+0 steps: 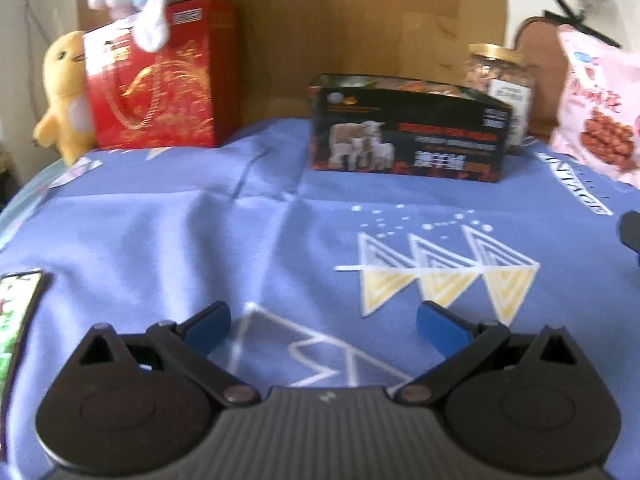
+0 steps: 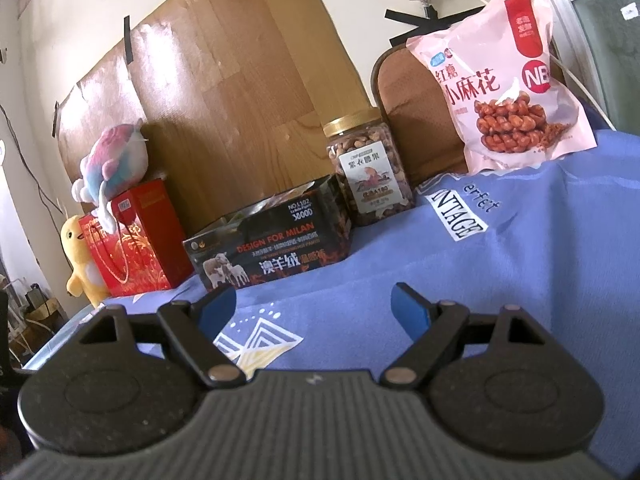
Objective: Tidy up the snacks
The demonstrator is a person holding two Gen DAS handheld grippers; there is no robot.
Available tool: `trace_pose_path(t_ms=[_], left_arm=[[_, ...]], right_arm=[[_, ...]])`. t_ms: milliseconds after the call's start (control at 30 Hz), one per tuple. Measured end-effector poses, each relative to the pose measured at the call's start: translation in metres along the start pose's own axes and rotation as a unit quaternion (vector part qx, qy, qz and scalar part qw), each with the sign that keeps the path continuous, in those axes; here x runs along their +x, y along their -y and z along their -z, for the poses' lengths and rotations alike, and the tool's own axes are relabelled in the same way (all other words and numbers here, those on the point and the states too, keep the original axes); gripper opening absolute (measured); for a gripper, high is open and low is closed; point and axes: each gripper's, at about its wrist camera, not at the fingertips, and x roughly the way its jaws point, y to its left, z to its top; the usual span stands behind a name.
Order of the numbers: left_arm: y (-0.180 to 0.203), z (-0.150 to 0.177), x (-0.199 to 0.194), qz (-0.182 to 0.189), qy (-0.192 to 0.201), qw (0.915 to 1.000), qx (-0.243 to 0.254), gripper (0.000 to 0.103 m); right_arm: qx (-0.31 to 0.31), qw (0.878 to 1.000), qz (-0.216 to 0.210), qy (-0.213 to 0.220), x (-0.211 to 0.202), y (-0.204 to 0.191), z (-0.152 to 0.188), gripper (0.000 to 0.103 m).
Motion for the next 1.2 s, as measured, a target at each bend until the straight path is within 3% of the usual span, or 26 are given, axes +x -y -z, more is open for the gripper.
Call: trace_pose_path(t_ms=[167, 300, 500, 833, 1200], left_arm=[[-0.004, -0.015, -0.027, -0.072, 0.044, 0.9964, 0.011, 0.103], [-0.006, -0.026, -0.043, -0.094, 0.062, 0.9937, 0.010, 0.103], [-0.002, -0.033, -0.056, -0.095, 0.066, 0.9932, 0.014, 0.103], [0.003, -0.031, -0.079, -0.095, 0.088, 0.9914, 0.021, 0.103], [0.001, -0.030, -0.093, -0.070, 0.093, 0.9931, 0.016, 0.103]], right_arm=[[0.005, 1.000, -0.003, 0.006, -0.002, 0.001, 0.000, 0.087], [0.002, 1.000, 0.001, 0.002, -0.006, -0.001, 0.002, 0.087], [0.012, 1.000, -0.006, -0.020, -0.023, -0.004, 0.005, 0.087], [0.008, 0.999, -0.049, 0.001, -0.048, -0.025, -0.005, 0.087], [-0.003, 0.998, -0.055, 0.002, -0.052, -0.034, -0.003, 0.087]])
